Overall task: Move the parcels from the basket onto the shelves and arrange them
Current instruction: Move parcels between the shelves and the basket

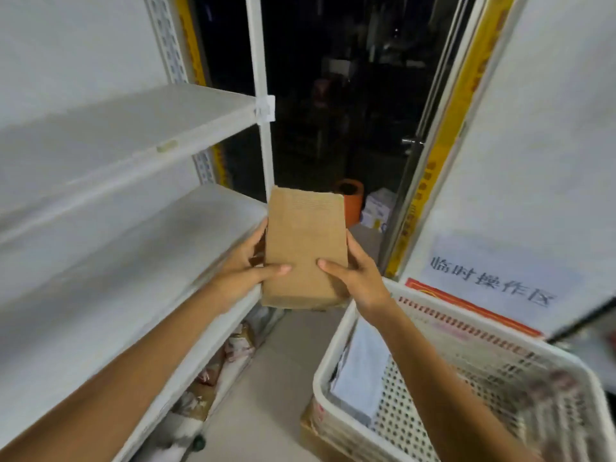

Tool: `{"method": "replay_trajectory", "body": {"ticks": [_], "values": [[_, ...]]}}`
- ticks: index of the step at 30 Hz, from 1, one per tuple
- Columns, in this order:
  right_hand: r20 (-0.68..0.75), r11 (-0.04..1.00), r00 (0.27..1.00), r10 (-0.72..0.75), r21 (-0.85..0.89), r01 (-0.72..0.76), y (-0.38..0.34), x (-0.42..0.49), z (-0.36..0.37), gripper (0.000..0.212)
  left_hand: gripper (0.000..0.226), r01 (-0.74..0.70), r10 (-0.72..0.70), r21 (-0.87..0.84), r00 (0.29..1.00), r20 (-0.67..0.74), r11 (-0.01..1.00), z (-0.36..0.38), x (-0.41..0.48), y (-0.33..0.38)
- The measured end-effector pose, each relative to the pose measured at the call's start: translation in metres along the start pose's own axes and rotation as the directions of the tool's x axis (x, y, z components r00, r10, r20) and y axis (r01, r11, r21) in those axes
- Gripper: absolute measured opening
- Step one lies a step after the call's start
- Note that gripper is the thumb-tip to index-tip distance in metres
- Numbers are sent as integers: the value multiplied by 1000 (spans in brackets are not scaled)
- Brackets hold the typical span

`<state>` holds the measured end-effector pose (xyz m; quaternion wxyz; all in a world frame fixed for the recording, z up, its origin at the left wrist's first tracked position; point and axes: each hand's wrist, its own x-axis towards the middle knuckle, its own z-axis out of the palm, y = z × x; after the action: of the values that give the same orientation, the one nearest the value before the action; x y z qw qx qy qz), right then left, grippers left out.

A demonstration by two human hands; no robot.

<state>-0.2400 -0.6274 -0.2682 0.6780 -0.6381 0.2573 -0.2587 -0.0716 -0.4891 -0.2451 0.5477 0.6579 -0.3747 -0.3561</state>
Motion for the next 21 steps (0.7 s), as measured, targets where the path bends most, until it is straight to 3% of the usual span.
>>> {"method": "replay_trajectory", "body": {"ticks": [4,8,12,15,21], "values": [[-227,996,971,81,-26,-89,29,-40,-63,74,102,54,-59,25,969,241,998,69,43,-33],[-437,981,878,195,74,-181,59,-86,-115,74,99,138,-146,50,888,435,989,149,69,-64],[-551,962,788,273,153,-226,96,-120,-163,67,94,189,-205,87,801,563,978,218,81,-96],[-539,939,769,343,164,-304,130,-129,-193,72,97,277,-294,124,741,604,953,257,87,-127],[-399,884,790,466,166,-438,219,-114,-252,73,100,474,-505,202,698,508,857,304,100,-218]]}}
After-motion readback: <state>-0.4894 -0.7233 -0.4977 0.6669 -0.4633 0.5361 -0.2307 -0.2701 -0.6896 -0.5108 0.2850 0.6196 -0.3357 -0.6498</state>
